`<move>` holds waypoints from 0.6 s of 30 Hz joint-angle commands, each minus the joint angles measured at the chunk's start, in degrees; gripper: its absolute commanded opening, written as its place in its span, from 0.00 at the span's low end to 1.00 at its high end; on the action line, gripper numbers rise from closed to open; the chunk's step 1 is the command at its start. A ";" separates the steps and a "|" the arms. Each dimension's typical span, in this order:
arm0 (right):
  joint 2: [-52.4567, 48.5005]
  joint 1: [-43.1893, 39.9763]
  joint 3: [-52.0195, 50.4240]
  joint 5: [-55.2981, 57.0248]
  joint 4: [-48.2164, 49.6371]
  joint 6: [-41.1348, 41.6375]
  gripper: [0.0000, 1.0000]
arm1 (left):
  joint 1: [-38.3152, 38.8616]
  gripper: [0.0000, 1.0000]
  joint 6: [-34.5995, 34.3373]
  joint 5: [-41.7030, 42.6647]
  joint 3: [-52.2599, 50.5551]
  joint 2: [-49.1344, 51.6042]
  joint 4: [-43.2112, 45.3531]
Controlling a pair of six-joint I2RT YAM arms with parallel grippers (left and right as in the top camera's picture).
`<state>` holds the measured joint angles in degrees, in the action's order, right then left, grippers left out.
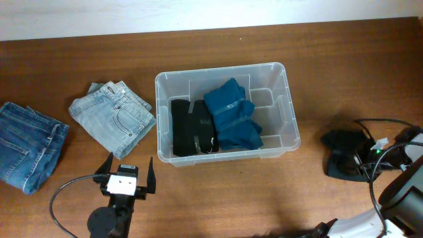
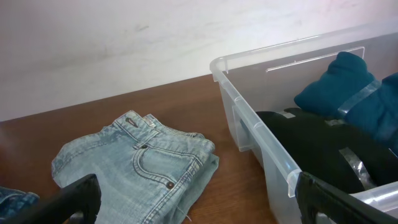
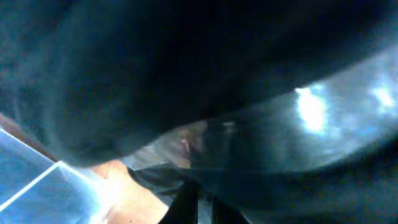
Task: Pack container
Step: 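Grasp the black socks on the right with the right gripper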
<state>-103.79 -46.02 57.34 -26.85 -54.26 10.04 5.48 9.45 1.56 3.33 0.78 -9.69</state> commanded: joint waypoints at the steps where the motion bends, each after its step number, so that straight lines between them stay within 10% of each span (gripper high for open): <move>1: -1.27 4.63 2.45 6.12 6.16 -0.13 0.04 | -0.28 0.99 0.94 0.61 -0.57 -0.37 0.17; 10: -1.27 18.29 8.61 9.99 11.41 -3.96 0.04 | -0.28 1.00 0.94 0.61 -0.57 -0.37 0.17; 18: -1.25 18.82 25.77 7.63 -6.84 -5.77 0.04 | -0.28 1.00 0.94 0.61 -0.57 -0.37 0.17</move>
<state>-104.95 -26.63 77.36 -19.49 -58.74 5.58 5.48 9.45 1.56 3.33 0.78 -9.69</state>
